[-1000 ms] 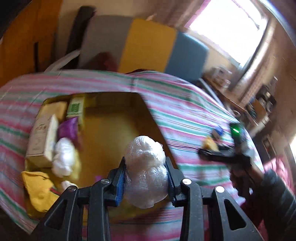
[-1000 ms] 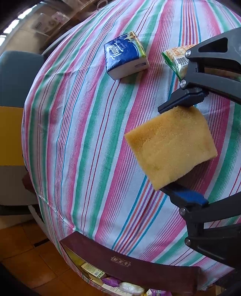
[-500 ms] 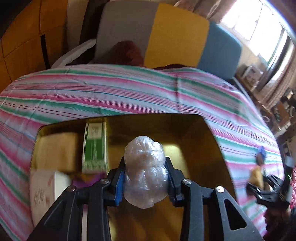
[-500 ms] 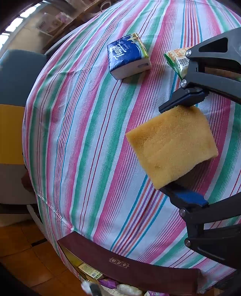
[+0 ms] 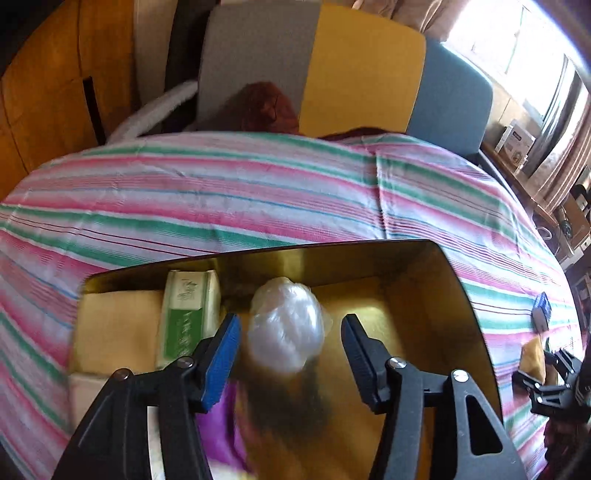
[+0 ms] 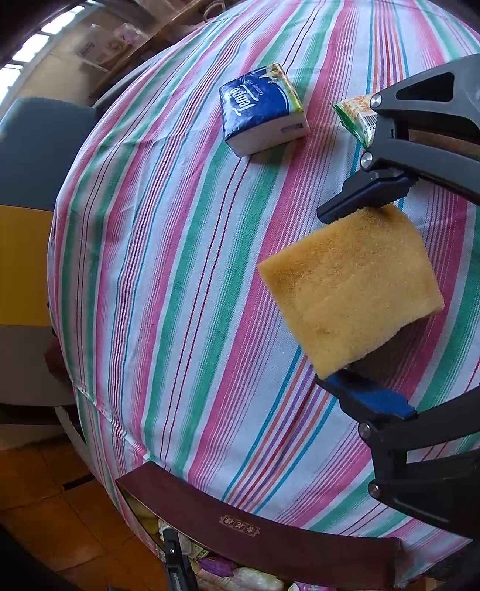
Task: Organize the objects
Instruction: 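Carry the plastic-wrapped ball into the gold tray and open the left gripper, then carry the yellow sponge into the gold tray and open the right gripper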
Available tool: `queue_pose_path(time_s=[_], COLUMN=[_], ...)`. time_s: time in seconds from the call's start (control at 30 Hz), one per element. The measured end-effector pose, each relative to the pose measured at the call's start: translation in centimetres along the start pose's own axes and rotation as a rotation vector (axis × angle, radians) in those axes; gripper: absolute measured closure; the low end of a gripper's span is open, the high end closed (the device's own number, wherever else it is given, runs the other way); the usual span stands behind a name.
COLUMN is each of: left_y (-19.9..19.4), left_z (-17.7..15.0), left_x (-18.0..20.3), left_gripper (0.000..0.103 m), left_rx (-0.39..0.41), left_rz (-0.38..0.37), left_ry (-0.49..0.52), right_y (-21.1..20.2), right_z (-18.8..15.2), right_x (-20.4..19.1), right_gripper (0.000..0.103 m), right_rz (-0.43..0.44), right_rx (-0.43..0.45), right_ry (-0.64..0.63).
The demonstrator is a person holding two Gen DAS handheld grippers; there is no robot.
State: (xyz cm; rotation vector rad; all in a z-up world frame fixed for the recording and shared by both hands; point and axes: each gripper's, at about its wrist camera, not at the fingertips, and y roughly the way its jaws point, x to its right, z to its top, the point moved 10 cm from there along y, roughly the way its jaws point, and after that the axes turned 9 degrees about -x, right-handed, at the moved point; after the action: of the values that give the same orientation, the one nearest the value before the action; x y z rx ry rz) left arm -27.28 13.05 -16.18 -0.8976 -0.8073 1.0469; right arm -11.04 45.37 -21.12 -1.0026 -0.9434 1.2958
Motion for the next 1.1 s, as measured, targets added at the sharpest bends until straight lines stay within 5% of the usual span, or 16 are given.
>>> queue_pose_path(time_s=[0.5, 1.1], left_y=[-10.7, -11.5], left_z=[-11.3, -14.4], left_x=[-0.1, -0.3], left_gripper=[0.046, 0.046], left_rx=[0.148, 0.14], left_rz=[0.102, 0.064], left_ry=[0.002, 0.009], right_y=[-0.1, 0.0], right_z=[-0.1, 0.2], right_x=[-0.2, -0.1], right_gripper=[0.022, 0.022], right_rz=[-0.024, -0.029], right_rx=[0.017, 0.007], right_ry=[-0.021, 0.012])
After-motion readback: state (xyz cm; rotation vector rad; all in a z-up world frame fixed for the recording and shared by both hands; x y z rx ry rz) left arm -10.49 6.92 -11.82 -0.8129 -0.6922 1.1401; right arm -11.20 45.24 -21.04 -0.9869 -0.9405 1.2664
